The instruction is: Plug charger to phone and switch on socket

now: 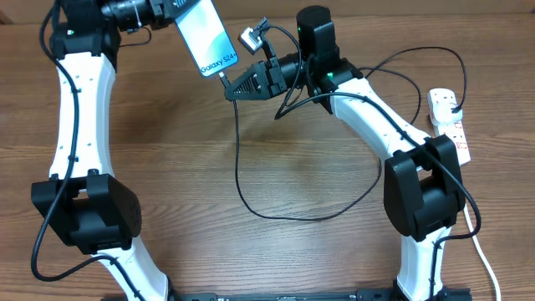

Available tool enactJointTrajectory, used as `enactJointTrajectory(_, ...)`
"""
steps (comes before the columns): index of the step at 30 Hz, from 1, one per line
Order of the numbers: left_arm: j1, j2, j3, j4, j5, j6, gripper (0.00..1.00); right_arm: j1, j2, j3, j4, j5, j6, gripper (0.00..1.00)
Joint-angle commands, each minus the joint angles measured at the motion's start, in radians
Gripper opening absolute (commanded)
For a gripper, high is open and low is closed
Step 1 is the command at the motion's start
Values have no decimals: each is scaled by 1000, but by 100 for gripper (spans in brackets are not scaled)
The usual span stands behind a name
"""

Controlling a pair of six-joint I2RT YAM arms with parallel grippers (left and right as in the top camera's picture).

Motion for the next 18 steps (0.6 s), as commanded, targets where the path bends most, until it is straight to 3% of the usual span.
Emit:
enactJointTrajectory(1, 0, -19, 17, 11, 14, -21, 4, 9, 2, 21, 32, -8, 97, 4)
enactJointTrajectory(18, 21, -19, 17, 11, 25, -88, 4, 7, 2, 21, 33, -8, 89, 4)
